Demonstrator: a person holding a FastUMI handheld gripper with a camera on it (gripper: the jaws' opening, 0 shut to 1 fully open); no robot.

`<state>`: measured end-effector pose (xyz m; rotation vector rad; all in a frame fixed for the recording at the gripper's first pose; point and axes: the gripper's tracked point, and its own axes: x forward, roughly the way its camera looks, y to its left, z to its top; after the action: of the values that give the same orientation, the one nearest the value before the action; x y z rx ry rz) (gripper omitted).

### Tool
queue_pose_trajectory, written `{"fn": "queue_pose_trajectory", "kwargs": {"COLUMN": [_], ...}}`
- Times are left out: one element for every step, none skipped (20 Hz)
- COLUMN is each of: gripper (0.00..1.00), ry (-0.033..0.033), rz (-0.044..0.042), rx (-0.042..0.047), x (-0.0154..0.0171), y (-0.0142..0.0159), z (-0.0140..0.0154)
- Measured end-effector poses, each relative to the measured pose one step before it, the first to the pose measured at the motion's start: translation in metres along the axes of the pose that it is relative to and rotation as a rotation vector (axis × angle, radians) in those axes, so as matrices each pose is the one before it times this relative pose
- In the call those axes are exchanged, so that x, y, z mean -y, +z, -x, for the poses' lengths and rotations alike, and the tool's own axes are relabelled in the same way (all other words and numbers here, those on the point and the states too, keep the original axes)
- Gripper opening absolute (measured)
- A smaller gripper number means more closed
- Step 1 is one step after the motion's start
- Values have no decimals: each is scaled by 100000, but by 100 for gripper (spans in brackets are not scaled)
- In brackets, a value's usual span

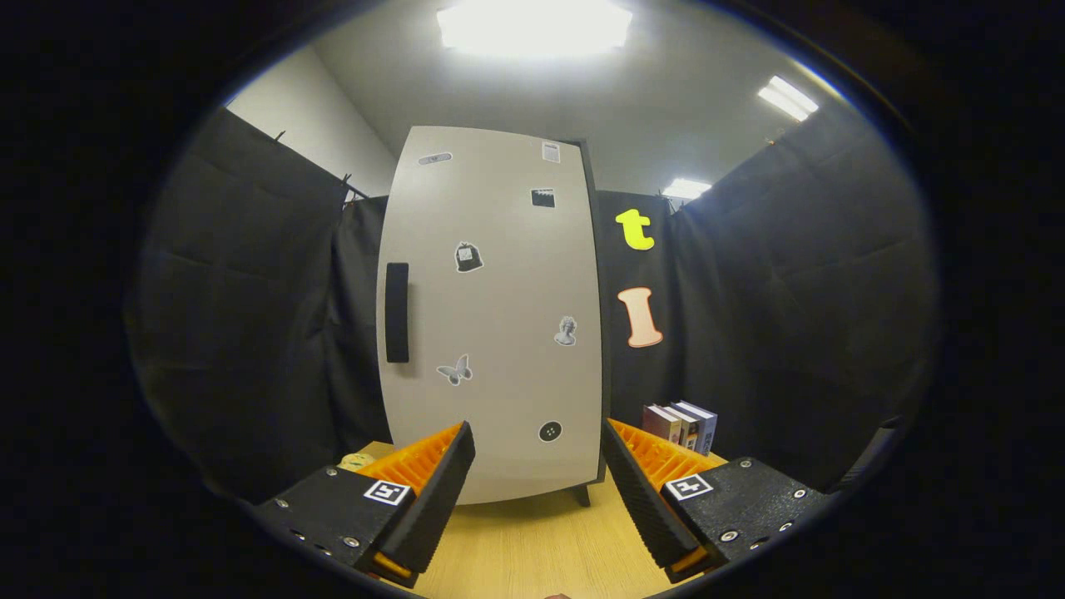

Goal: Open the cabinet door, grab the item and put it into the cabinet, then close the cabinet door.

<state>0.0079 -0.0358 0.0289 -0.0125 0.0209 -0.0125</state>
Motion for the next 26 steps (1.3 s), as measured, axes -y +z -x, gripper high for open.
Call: {"fn": "queue_pose_trajectory", "kwargs": {"gripper": [95,95,95,96,96,96,95,95,95,95,95,95,95,95,95,95,95,95,95,95,95,95,95,95,95,95], "ry": [-70,227,425,403,115,-151,-61,-106,-170,-38,-8,129,0,-494,-155,-115,43,-9,-262,-138,-10,-106,-127,0,156,132], "rz": [1221,498,-355,-857,-843,-627,-573,-441,-553,-644,-422,-264,1,-74,-18,-276,-255,-30,129,-160,-542,-513,-450,-221,-34,140], "rx": [-1341,-1974,-1247,-679,-268,-117,308,591,818,678,335,345,54,429,189,354,41,-8,-146,-6,276,327,349,310,280,45], "x": [-35,-57,-182,-222,-151,103,-47,-39,11,-44,-15,49,-30,125,108,118,182,225,243,331,70,127,185,92,26,16], "y": [-946,-1069,-565,-381,-126,-52,60,217,287,214,14,86,46,115,5,31,92,-102,-85,-146,24,67,50,59,65,10], "z": [17,61,23,13,49,84,53,-4,77,-16,53,39,22,72,-11,11,115,-66,-53,-1,-15,65,36,80,-6,-5]}}
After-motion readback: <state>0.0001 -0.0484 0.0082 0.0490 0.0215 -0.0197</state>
